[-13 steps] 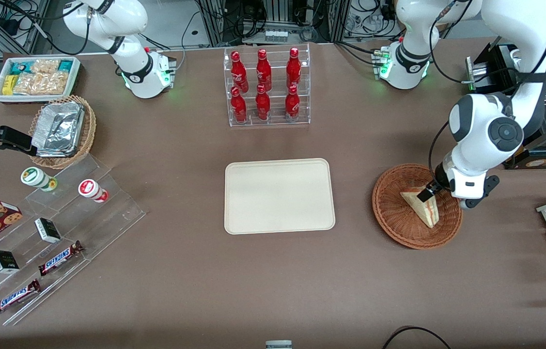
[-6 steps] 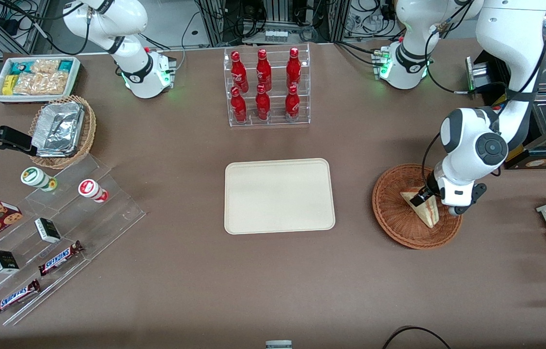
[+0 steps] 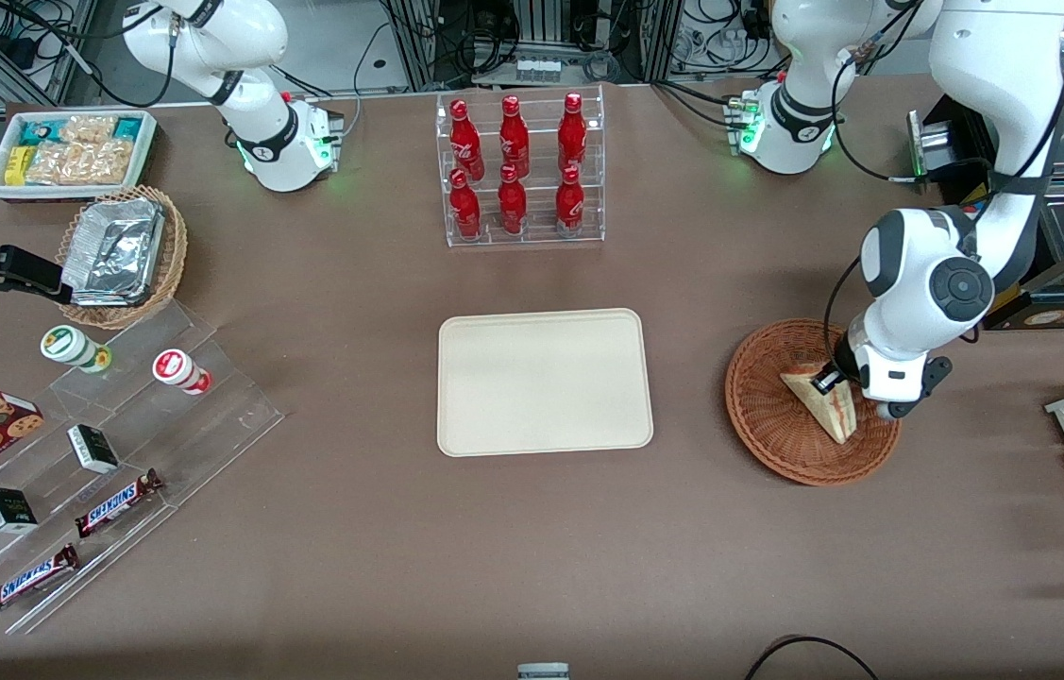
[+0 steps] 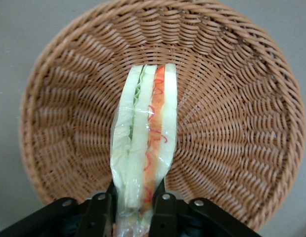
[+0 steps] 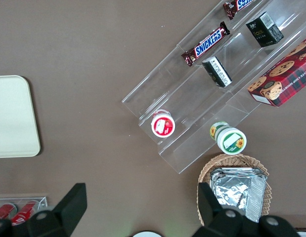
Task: Place sandwich from basket to tray
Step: 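Lower the open left gripper around the sandwich and close it, then lift the sandwich and carry it over the cream tray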
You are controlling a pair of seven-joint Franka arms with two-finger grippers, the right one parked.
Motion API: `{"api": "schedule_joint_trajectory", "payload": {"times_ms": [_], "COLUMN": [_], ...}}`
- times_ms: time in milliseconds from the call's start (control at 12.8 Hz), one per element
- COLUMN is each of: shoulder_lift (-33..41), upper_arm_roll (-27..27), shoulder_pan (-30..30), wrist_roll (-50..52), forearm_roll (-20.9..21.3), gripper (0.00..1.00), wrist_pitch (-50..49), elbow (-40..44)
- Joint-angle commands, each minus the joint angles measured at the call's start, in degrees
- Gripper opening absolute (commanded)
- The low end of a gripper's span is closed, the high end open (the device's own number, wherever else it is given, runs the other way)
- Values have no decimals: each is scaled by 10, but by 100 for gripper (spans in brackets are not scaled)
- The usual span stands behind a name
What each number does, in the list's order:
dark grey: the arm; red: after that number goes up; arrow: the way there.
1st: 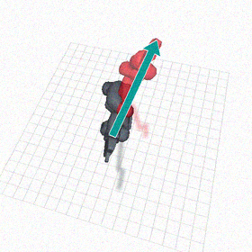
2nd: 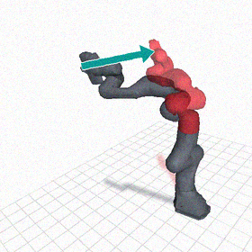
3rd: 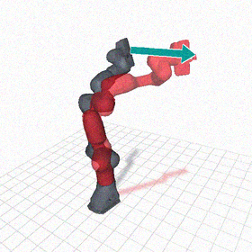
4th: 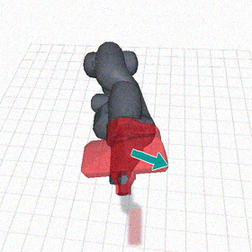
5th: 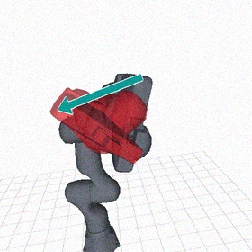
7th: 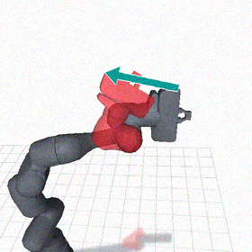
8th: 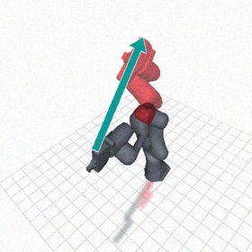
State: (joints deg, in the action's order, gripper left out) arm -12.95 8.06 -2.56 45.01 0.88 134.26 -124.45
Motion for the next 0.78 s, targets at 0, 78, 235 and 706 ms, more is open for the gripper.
{"api": "schedule_joint_trajectory", "payload": {"times_ms": [0,78,235,706], "shoulder_lift": [29,21,11,-80], "upper_arm_roll": [7,8,7,8], "shoulder_pan": [8,18,60,178], "wrist_roll": [4,4,3,-8], "forearm_roll": [8,7,7,4], "gripper": [0,0,0,0], "wrist_pitch": [-142,-173,-185,-196], "elbow": [91,123,153,239]}}
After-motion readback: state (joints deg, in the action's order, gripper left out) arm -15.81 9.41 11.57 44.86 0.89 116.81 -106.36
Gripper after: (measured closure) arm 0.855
